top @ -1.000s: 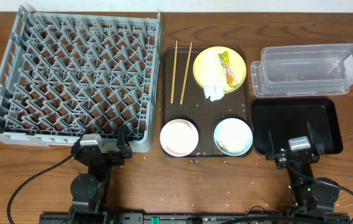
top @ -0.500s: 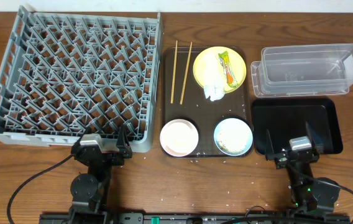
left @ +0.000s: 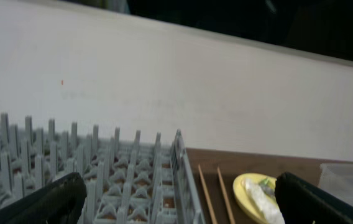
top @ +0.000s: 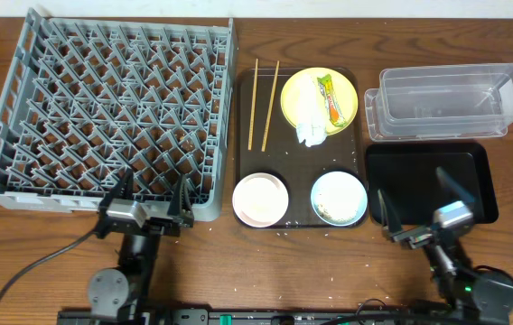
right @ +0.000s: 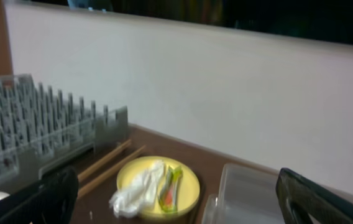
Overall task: Sort waste into correct bins and load items into the dishwasher
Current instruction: 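Reach the right gripper to the yellow plate and grasp the white tissue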
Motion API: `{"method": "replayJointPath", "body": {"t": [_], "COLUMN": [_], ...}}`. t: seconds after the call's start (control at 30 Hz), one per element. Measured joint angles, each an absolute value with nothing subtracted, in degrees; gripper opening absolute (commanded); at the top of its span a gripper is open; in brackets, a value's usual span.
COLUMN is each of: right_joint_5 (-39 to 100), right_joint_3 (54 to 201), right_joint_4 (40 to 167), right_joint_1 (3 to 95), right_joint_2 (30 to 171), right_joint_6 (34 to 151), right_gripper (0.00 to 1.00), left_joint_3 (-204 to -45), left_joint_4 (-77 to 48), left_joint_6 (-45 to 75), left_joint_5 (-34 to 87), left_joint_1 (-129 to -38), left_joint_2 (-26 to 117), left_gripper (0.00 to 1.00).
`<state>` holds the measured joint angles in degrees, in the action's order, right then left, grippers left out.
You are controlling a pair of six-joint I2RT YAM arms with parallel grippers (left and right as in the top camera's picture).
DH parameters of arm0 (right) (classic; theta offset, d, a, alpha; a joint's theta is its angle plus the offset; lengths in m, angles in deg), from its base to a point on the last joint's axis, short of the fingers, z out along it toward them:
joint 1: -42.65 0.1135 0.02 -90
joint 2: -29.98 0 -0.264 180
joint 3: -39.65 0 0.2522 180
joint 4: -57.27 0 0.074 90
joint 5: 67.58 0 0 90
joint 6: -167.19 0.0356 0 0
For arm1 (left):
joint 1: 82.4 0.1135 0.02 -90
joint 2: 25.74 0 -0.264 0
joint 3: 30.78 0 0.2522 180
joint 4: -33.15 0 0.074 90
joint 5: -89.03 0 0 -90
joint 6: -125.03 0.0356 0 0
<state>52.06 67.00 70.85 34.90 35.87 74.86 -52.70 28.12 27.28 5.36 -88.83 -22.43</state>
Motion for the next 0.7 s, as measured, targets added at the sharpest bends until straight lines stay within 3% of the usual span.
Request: {"method": "replayJointPath", "body": {"t": [0.17,0.43,0.7], "right_joint_5": [52.68,53.42,64.89], "right_joint_3": [82.27,111.34,121.77], "right_joint_4": [80.20,109.58,104.62], "right_joint_1": [34.90,34.90,34.92], "right_joint_2": [48.75,81.27,99.72], "right_joint_6": [76.74,79.98,88.39], "right_gripper": [0.99,0.99,0.99], "left_joint_3": [-68.46,-91.56,-98.43], "left_joint_4": [14.86,-7.79,-10.87], "left_joint_6": [27.33,27.33,27.30], "left_joint_5": [5.97,8.42,12.88], "left_joint_1": [-88.83,-88.85,-88.88], "left_joint_2": [-13.06,8.39,14.70], "left_gripper": [0.98,0.98,0.98]}}
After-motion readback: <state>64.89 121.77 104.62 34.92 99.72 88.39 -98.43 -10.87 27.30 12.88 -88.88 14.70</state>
